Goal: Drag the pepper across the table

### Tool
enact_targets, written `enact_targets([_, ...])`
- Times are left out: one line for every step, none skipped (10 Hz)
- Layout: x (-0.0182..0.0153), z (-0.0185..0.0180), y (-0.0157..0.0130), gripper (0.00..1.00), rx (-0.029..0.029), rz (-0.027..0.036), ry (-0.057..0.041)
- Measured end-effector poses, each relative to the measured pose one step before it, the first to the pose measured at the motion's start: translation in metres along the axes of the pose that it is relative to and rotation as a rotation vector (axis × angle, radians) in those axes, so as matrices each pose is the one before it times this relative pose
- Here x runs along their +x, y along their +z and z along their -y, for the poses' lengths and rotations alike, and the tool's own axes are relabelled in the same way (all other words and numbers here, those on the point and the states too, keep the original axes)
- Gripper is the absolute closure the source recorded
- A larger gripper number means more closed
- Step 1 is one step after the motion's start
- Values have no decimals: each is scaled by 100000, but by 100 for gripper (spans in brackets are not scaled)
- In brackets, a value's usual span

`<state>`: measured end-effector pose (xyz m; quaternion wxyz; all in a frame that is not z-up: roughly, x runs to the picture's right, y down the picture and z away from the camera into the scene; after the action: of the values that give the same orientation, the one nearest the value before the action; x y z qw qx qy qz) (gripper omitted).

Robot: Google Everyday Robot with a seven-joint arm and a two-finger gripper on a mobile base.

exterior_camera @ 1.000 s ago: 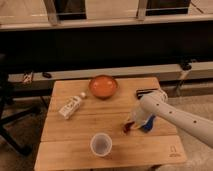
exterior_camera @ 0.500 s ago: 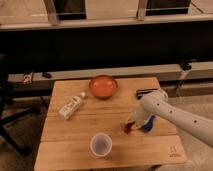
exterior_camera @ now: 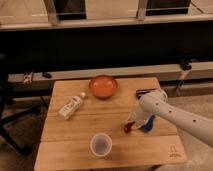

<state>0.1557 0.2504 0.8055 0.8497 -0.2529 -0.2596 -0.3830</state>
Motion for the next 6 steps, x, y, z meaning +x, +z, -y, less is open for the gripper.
enact_targets([-30,34,4,100,-74,68,-85])
enact_targets([-2,-20,-1,100,-30,18,15])
enact_targets([5,4,6,100,6,-17,15])
enact_targets([-119,193,132,100,-2031,35,193])
enact_targets([-62,299,1,100,649,24,-199])
enact_targets([34,-34,-66,100,146,-121,88])
